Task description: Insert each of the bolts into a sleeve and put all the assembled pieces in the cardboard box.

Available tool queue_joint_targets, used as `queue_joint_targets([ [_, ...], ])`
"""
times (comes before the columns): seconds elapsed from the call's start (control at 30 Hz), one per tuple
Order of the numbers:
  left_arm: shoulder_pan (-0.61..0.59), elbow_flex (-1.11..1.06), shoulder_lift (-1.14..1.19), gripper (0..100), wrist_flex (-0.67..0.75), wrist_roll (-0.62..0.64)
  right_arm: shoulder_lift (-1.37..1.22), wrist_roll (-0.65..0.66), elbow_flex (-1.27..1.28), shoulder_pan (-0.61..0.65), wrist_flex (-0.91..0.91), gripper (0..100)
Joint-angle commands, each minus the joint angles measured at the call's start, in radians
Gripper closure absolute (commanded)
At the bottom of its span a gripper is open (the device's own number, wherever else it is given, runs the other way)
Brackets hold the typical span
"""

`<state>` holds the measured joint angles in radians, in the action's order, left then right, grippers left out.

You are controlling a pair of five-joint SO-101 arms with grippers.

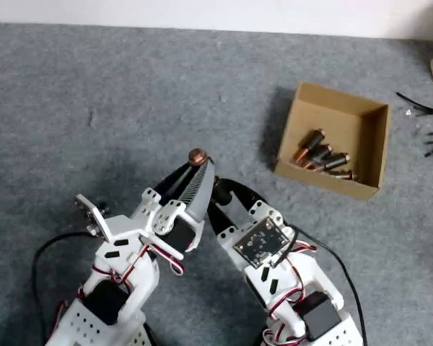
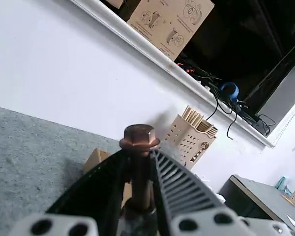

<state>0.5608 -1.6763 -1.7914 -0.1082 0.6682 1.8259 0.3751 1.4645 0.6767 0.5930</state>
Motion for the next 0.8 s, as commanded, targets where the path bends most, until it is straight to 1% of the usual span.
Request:
queue_joint_targets([
  [0.0, 0.045, -0.021, 0.005, 99, -0.006, 0.003, 0.016, 0.009, -0.033, -0.004, -0.008, 99.5],
  [0.1, 0.044, -0.021, 0.005, 99, -0.015, 0.003, 0.016, 0.011, -0.031, -0.004, -0.008, 99.5],
  [0.2, 0.044, -0.021, 0.001, 99, -0.063, 0.003, 0.016, 0.011, -0.03, -0.01, -0.008, 99.5],
  [0.4, 0.044, -0.021, -0.002, 99, -0.103, 0.005, 0.016, 0.005, -0.028, -0.071, -0.008, 99.5],
  [0.47, 0.018, -0.021, -0.002, 99, -0.1, 0.005, 0.016, 0.005, -0.01, -0.081, -0.01, 99.5],
  [0.53, -0.015, -0.021, -0.002, 96, -0.098, 0.005, 0.016, 0.005, 0.015, -0.085, -0.022, 99.5],
  [0.67, -0.047, -0.021, -0.002, 86, -0.103, 0.005, 0.016, 0.006, 0.065, -0.11, -0.085, 99.5],
  [0.77, -0.076, -0.021, -0.002, 82, -0.101, 0.005, 0.016, 0.006, 0.085, -0.143, -0.125, 99.5],
])
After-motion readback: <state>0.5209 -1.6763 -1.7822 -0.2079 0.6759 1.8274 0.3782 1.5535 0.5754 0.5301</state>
